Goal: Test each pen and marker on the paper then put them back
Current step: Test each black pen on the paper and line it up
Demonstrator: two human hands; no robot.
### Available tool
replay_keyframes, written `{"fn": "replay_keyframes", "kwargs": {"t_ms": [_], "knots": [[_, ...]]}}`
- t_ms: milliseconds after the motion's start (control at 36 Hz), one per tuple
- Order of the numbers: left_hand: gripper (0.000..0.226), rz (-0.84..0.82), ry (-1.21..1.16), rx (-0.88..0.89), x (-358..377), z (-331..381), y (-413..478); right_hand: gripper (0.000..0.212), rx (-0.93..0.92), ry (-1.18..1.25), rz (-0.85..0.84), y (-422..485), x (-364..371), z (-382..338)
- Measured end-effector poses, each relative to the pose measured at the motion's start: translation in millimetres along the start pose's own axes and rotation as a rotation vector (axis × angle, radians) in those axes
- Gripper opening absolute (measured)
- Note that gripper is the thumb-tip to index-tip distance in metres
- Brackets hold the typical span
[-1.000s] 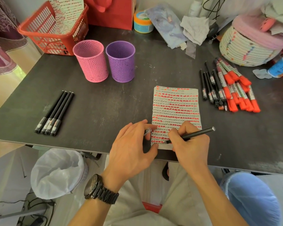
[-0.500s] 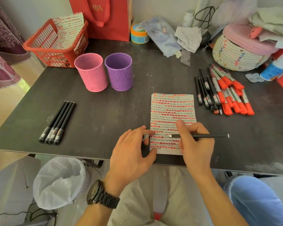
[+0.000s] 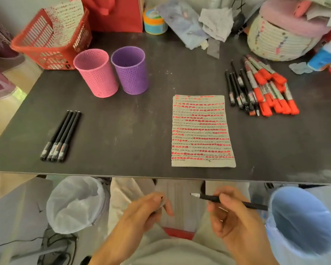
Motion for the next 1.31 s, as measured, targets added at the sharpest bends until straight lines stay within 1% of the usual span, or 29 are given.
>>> {"fn": "replay_keyframes", "kwargs": {"t_ms": [56, 139, 194, 278, 444, 500, 556, 611, 750, 861, 944, 1111, 1306], "knots": [[0.035, -0.018, 0.005, -0.030, 14, -22, -7, 0.010, 0.063, 0.016, 0.087, -6, -15, 22], [0.032, 0.020, -0.013, -0.050, 26, -44, -14, 0.025, 0.128, -0.030, 0.184, -13, -32, 48], [0.031, 0.067, -0.023, -0.031, 31, -50, -15, 0.035, 0.134, -0.081, 0.205, -15, -39, 56], [0.023, 0.156, -0.029, 0.025, 30, -48, -11, 0.039, 0.113, -0.124, 0.214, -15, -41, 57], [0.020, 0.212, -0.023, 0.092, 26, -40, -4, 0.035, 0.042, -0.171, 0.234, -9, -42, 43], [0.020, 0.212, -0.038, 0.107, 25, -38, -3, 0.027, 0.005, -0.194, 0.220, -7, -39, 37], [0.016, 0.213, -0.066, 0.115, 24, -35, -4, 0.015, -0.021, -0.209, 0.197, -5, -35, 33], [0.015, 0.219, -0.087, 0.121, 22, -33, -4, 0.011, -0.037, -0.221, 0.175, -5, -32, 31], [0.014, 0.237, -0.123, 0.121, 21, -29, -8, 0.012, -0.063, -0.255, 0.143, -6, -27, 30], [0.014, 0.228, -0.122, 0.108, 22, -29, -11, 0.017, -0.081, -0.260, 0.140, -7, -26, 29], [0.014, 0.223, -0.110, 0.106, 23, -27, -11, 0.012, -0.076, -0.258, 0.143, -7, -26, 30], [0.012, 0.226, -0.068, 0.129, 25, -19, -14, 0.010, -0.078, -0.302, 0.099, -7, -22, 33], [0.020, 0.239, -0.051, 0.122, 28, -18, -17, 0.009, -0.078, -0.313, 0.062, -9, -16, 36]]}}
Point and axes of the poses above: each hand's wrist, its own y-axis towards the middle knuckle, its own x-axis out of the palm, z = x × y, the point moved 10 cm from there along y, towards the middle knuckle, and after that the axes turned 1 degree about x, right-handed, at the moved point
